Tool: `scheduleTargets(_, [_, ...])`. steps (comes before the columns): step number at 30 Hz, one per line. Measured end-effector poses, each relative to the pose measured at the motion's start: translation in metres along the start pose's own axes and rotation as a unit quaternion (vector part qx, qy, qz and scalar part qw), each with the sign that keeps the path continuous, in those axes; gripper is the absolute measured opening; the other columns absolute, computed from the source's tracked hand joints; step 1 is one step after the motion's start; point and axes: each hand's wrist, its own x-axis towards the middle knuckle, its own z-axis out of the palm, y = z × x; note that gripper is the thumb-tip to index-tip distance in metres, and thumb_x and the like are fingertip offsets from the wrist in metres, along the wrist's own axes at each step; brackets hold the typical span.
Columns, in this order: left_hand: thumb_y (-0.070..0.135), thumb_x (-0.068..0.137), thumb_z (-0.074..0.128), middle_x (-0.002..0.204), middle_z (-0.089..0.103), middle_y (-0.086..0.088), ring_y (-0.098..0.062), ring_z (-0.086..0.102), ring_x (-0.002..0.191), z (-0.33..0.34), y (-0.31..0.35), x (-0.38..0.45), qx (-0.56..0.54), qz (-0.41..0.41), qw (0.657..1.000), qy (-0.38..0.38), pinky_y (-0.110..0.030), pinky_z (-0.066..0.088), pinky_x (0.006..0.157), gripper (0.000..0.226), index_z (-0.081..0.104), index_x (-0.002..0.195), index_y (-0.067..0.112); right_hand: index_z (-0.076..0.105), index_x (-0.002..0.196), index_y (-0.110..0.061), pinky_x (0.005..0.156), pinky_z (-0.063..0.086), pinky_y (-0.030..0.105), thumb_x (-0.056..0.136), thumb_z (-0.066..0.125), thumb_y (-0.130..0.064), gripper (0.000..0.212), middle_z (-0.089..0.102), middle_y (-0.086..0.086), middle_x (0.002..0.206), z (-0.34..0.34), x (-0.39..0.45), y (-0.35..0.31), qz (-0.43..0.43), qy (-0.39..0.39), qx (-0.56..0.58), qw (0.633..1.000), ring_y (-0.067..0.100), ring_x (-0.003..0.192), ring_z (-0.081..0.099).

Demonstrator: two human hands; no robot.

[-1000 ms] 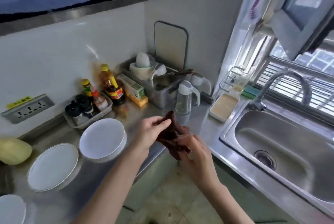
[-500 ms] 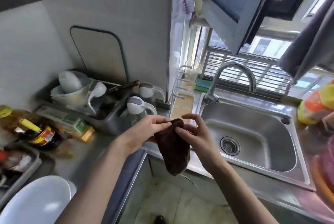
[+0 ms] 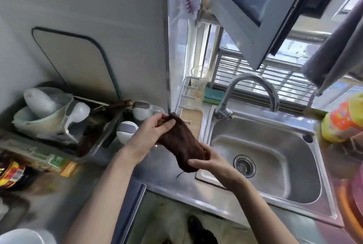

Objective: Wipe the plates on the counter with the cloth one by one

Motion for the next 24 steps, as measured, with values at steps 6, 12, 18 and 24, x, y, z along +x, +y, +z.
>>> scheduleTargets(6, [0.019,0.091,0.057,0.079,0.066,0.006,-0.007,0.062,0.072,-0.004,0.012,0.057,-0.001,0.027,0.990,0.135,-0.028,0.050,0.069,0.011,0.061,0.081,0.023,0.064,0.110,-0.007,0.069,0.055,0.032,0.081,0.066,-0.008,0.029,0.070,0.012,0.098,-0.034,0.048,-0.048,-0.078,0.098,0.157,0.980,0.024,0.086,0.066])
scheduleTargets(12, [0.022,0.090,0.059,0.093,0.062,-0.007,-0.021,0.059,0.083,0.001,0.000,0.127,0.181,0.057,0.952,0.239,-0.030,0.053,0.071,0.019,0.063,0.102,0.008,0.065,0.108,-0.006,0.063,0.056,0.028,0.093,0.054,-0.011,0.019,0.070,0.010,0.092,-0.055,0.099,-0.061,-0.038,0.191,0.157,0.968,0.020,0.080,0.066])
scheduleTargets(18, [0.024,0.089,0.060,0.081,0.065,-0.011,-0.023,0.055,0.075,0.010,-0.031,0.137,0.297,0.056,0.906,0.295,-0.027,0.036,0.066,0.028,0.065,0.089,-0.003,0.064,0.107,-0.007,0.050,0.041,0.022,0.094,0.054,-0.011,0.017,0.061,0.010,0.080,-0.064,0.120,-0.026,0.051,0.221,0.165,0.960,0.017,0.064,0.052])
scheduleTargets(24, [0.027,0.091,0.058,0.086,0.068,-0.017,-0.030,0.063,0.077,0.012,-0.042,0.142,0.251,0.015,0.934,0.253,-0.028,0.052,0.064,0.031,0.065,0.094,-0.003,0.063,0.105,-0.004,0.049,0.041,0.023,0.093,0.057,-0.013,0.017,0.063,0.010,0.079,-0.063,0.128,-0.015,0.046,0.225,0.193,0.954,0.017,0.061,0.054])
